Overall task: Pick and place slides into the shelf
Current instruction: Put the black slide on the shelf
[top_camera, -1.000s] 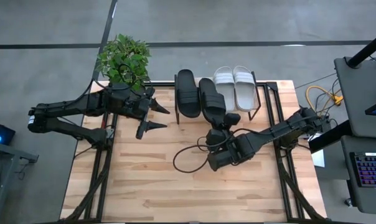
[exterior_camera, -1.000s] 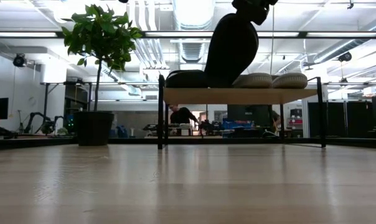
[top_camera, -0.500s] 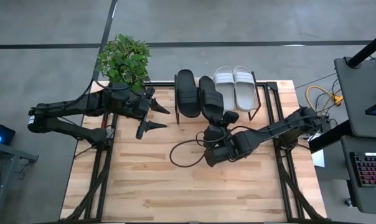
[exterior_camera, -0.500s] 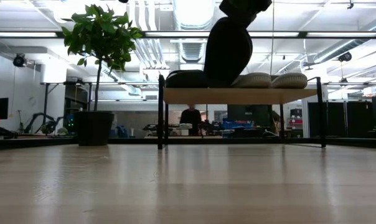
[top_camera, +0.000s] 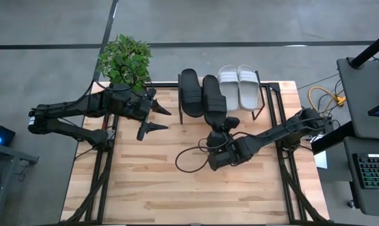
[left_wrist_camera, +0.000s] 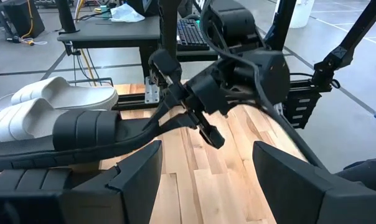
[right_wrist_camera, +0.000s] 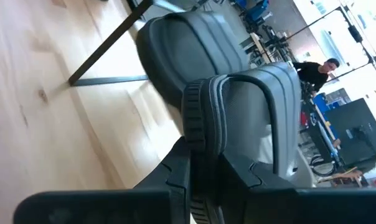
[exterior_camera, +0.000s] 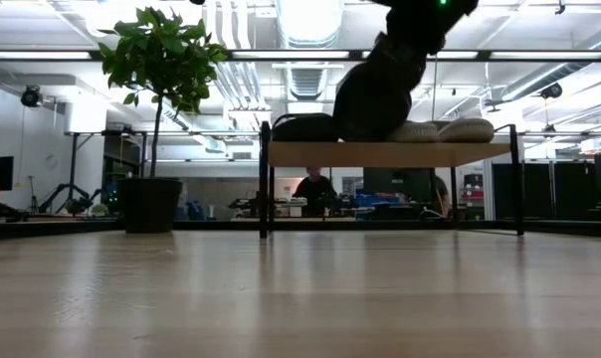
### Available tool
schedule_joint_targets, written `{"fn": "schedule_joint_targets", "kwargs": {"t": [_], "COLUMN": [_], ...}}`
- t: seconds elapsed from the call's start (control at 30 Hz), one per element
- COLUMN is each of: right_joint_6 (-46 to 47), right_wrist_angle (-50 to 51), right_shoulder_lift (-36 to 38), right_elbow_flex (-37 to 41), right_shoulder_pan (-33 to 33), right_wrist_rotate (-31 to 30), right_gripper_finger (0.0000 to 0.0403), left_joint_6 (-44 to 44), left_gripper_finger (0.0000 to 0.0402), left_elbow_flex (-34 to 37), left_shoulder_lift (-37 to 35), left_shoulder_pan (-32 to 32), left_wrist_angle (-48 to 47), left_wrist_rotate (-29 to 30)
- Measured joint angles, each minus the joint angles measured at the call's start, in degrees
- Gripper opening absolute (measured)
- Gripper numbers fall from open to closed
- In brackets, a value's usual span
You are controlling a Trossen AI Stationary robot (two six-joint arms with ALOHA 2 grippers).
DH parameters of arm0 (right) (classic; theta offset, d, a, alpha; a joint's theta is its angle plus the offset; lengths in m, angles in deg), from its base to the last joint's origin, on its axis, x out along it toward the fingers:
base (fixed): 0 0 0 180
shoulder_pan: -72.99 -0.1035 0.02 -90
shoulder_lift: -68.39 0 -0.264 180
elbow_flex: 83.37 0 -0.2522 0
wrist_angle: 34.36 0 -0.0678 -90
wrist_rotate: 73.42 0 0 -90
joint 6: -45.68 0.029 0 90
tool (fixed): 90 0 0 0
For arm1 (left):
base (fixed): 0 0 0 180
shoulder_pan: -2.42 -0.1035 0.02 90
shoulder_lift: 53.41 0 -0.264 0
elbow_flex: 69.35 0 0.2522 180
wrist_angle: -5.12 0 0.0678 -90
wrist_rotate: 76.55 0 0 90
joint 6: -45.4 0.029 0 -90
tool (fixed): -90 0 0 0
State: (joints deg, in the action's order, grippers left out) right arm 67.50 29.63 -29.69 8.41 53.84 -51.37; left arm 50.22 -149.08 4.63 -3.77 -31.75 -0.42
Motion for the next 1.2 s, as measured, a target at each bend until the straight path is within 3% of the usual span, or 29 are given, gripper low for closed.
{"fn": "schedule_joint_targets", "kwargs": {"t": [0.2,0.47,0.83,1.2], "right_joint_6": [-1.2,-2.6,-11.4,-14.4], "right_wrist_angle": [-4.1,-4.3,-3.5,-1.8], "right_shoulder_lift": [0.0,0.0,-0.1,0.1], "right_elbow_flex": [2.7,3.2,-1.2,-4.0], "right_shoulder_pan": [0.1,0.1,-0.3,-1.8], "right_wrist_rotate": [0.0,4.5,2.7,-0.3], "right_gripper_finger": [0.0037,0.0037,0.0037,0.0037], "left_joint_6": [0.0,0.0,-0.1,-0.1], "left_gripper_finger": [0.0235,0.0235,0.0235,0.0235], "left_elbow_flex": [0.0,0.0,0.0,0.0], "left_shoulder_lift": [0.0,0.0,0.0,0.0], "left_shoulder_pan": [0.0,0.0,0.1,0.3], "left_wrist_angle": [0.0,0.0,0.0,-0.3], "left_wrist_rotate": [0.0,0.0,0.0,0.0]}}
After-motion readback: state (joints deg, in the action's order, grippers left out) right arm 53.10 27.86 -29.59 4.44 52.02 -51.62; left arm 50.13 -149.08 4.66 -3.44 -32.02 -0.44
